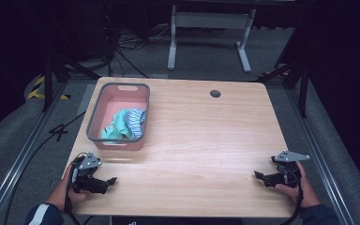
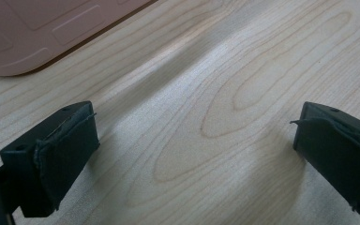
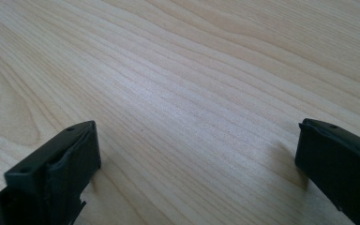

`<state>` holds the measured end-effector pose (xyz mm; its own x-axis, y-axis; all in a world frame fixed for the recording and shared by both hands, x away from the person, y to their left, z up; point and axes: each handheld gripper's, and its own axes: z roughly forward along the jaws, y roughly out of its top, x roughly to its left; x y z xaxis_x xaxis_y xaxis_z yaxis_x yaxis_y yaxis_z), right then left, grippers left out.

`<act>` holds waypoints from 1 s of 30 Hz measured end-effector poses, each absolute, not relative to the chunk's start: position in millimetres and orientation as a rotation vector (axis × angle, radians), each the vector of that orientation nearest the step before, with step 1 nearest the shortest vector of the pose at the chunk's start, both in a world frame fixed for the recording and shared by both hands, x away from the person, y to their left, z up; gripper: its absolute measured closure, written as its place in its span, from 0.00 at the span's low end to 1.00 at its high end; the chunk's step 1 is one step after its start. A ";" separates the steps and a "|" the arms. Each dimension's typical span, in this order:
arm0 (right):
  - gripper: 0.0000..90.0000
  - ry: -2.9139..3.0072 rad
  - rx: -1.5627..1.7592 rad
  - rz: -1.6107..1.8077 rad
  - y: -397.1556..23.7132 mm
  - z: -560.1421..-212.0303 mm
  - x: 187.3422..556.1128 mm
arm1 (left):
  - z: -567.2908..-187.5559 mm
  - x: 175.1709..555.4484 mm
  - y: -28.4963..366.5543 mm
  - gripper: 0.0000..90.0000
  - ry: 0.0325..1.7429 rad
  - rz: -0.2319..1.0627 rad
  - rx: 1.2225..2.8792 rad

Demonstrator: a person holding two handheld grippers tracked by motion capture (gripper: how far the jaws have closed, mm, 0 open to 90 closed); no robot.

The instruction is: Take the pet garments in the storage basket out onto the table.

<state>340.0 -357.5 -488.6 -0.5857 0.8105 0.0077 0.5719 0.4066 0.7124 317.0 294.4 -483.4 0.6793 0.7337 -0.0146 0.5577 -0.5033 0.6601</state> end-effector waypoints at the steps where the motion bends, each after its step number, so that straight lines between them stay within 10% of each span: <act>1: 0.01 2.329 1.194 0.980 -357.5 -488.6 340.1 | -482.9 317.1 294.5 0.00 0.990 0.357 2.248; 7: 0.01 2.329 1.194 0.981 -357.5 -488.6 340.1 | -477.7 318.9 295.6 0.03 0.996 0.331 2.296; 10: 0.01 2.329 1.195 0.980 -357.5 -488.5 340.1 | -473.0 317.5 296.1 0.26 1.006 0.349 2.285; 30: 0.01 2.328 1.197 0.980 -357.5 -488.5 339.8 | -404.2 313.6 306.7 0.18 0.974 0.465 2.172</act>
<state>339.8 -357.5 -488.5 -0.5845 0.8114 0.0083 0.5731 0.4055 0.7121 313.6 306.7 -404.2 0.6527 0.7567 0.0378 0.5051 -0.4717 0.7228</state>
